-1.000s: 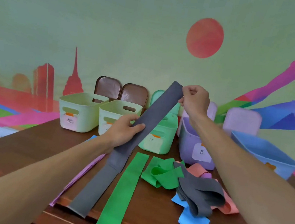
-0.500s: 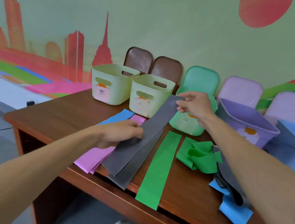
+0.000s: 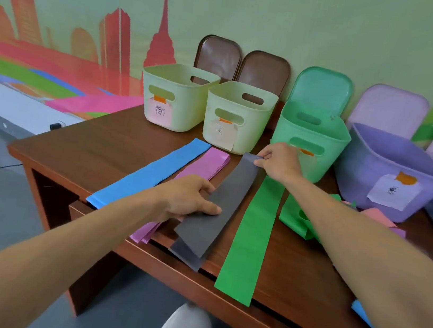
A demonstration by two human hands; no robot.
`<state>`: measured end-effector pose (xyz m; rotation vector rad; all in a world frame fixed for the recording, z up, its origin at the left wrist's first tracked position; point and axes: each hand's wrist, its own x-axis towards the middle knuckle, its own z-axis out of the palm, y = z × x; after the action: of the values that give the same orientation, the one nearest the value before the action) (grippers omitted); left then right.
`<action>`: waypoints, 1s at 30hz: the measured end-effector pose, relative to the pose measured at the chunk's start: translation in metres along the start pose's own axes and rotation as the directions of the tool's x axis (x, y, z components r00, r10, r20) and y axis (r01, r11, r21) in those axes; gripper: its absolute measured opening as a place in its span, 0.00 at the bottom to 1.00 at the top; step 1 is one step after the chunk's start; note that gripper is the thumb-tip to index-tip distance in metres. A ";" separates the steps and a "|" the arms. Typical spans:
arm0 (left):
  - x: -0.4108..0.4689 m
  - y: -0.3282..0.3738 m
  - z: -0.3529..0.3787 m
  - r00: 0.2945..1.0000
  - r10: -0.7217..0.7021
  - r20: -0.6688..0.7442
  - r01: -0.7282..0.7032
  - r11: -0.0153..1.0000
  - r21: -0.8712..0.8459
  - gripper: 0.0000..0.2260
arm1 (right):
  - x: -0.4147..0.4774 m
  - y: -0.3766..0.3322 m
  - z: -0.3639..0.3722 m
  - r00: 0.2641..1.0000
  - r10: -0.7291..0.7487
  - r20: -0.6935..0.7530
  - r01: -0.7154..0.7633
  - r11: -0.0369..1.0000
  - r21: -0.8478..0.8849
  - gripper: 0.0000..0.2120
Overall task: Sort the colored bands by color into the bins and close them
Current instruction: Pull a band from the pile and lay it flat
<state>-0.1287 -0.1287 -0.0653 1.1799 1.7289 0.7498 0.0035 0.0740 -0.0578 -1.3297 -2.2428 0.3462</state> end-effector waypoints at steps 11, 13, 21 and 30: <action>0.000 0.003 0.005 1.000 0.007 0.022 -0.010 0.992 0.127 0.26 | 0.005 0.007 0.021 0.997 0.044 0.062 -0.041 0.998 -0.057 0.03; -0.001 0.006 0.005 1.000 0.010 0.010 -0.011 0.987 0.160 0.26 | 0.005 0.007 0.023 0.997 0.049 0.056 -0.046 0.997 -0.067 0.03; 0.001 0.009 0.009 0.988 0.145 -0.060 -0.077 0.781 0.620 0.25 | 0.003 0.003 0.032 0.998 0.037 0.049 -0.029 0.985 -0.171 0.07; -0.007 0.006 0.011 0.933 0.358 -0.046 -0.158 0.519 0.840 0.22 | -0.004 -0.012 0.009 0.990 -0.128 0.066 0.144 0.884 -0.444 0.03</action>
<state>-0.1159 -0.1329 -0.0628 2.1131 2.2061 0.1618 -0.0088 0.0651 -0.0609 -1.3764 -2.5269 -0.2196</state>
